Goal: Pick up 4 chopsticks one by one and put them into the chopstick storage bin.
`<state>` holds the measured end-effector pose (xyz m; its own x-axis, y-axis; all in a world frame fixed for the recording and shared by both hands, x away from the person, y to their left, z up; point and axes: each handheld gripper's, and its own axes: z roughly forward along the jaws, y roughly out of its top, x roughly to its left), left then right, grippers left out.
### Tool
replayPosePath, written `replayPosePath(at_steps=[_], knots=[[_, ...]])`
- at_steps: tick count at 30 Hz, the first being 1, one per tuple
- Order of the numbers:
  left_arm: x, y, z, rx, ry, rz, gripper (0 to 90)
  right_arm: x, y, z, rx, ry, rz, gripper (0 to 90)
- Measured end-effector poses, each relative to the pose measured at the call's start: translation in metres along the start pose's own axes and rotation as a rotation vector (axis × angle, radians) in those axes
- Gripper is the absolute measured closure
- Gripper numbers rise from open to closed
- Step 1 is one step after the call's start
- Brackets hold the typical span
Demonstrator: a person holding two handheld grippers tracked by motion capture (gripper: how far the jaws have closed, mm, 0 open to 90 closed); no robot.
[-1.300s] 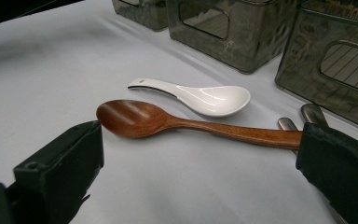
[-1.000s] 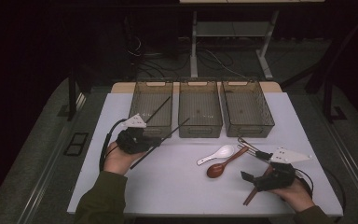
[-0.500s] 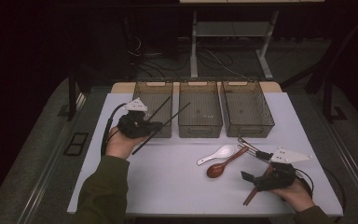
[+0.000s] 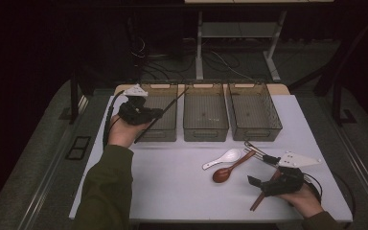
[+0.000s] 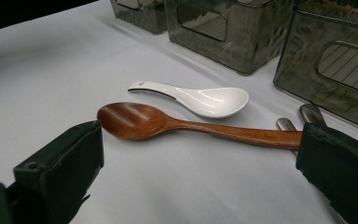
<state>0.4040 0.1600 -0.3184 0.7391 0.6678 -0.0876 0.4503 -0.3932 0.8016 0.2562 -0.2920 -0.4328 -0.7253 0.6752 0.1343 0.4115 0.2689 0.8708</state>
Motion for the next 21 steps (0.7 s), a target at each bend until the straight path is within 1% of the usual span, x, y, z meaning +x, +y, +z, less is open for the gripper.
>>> replayPosePath(at_steps=[2,3,6,8,11,12,14,15,16,18,19,21], knots=[[0.005,0.004,0.001,-0.008,0.019,-0.005,85.9,0.000,0.000,0.000,0.000,0.000,0.003,1.0],[0.007,0.006,0.002,-0.014,0.025,-0.015,85.9,0.000,0.000,0.000,0.000,0.001,0.003,1.0],[0.015,0.013,0.004,-0.010,0.055,-0.006,85.8,0.000,0.000,0.000,-0.002,0.002,0.002,0.9],[0.020,0.018,0.006,-0.006,0.076,0.009,85.9,0.000,0.000,0.000,-0.003,0.002,0.002,0.9],[0.027,0.023,0.010,-0.015,0.106,0.005,85.8,-0.001,0.000,0.000,-0.006,0.002,0.001,1.0],[0.029,0.023,0.011,-0.018,0.112,0.010,85.9,-0.001,0.000,0.000,-0.007,0.001,0.000,1.0],[0.035,0.022,0.015,-0.038,0.125,-0.017,85.8,-0.001,0.000,0.000,-0.005,0.003,0.001,1.0],[0.039,0.021,0.016,-0.033,0.136,-0.017,85.8,-0.001,0.000,0.000,-0.004,0.003,0.001,1.0],[0.041,0.020,0.018,-0.043,0.143,-0.026,85.8,-0.001,0.000,0.000,-0.004,0.004,0.001,1.0],[0.047,0.016,0.020,-0.046,0.158,-0.037,85.8,0.000,0.000,0.000,-0.004,0.005,0.001,1.0],[0.049,0.014,0.021,-0.049,0.162,-0.036,85.8,0.000,0.000,0.000,-0.005,0.005,0.002,1.0],[0.053,0.012,0.023,-0.066,0.175,-0.046,85.8,-0.001,0.000,0.000,-0.006,0.008,0.004,1.0]])
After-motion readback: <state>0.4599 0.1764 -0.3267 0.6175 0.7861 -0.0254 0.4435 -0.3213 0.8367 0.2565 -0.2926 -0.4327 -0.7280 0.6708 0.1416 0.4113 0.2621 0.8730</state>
